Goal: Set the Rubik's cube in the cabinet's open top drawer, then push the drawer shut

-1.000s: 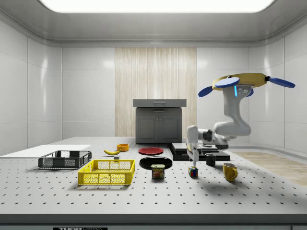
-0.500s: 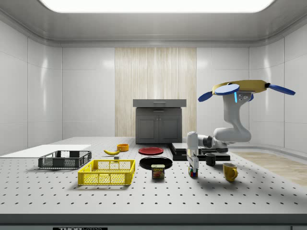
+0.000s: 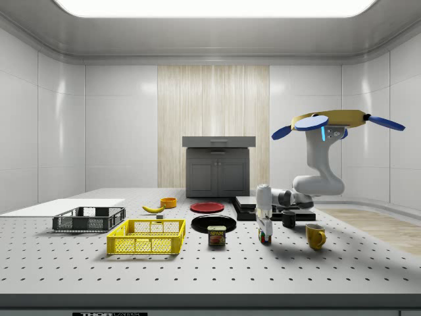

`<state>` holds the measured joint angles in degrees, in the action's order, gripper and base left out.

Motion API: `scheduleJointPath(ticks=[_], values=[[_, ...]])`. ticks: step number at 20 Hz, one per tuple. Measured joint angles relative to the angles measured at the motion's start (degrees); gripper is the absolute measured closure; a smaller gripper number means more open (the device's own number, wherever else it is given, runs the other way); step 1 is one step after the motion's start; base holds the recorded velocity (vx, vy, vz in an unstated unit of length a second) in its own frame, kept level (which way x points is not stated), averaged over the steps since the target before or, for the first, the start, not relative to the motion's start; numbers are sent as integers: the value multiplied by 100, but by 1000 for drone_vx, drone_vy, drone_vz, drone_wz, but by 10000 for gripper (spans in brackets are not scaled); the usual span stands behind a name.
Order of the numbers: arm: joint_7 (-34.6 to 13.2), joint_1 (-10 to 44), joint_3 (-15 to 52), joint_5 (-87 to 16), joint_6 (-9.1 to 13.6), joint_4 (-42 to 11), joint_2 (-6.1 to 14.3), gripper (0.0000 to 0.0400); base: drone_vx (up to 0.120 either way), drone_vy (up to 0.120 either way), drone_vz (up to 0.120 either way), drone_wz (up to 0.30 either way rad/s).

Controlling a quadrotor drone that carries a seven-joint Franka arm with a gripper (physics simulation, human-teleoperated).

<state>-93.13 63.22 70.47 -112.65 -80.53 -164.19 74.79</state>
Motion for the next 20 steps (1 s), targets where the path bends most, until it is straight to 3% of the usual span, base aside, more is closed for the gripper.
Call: scheduleJointPath(ticks=[8, 10, 20], values=[[-92, 71, 374, 381, 48, -56, 67, 73, 0, 0, 0, 0], [-130, 101, 563, 566, 96, -80, 73, 74, 0, 0, 100, 0], [-260, 228, 1131, 1152, 104, -114, 218, 75, 116, -116, 120, 0]])
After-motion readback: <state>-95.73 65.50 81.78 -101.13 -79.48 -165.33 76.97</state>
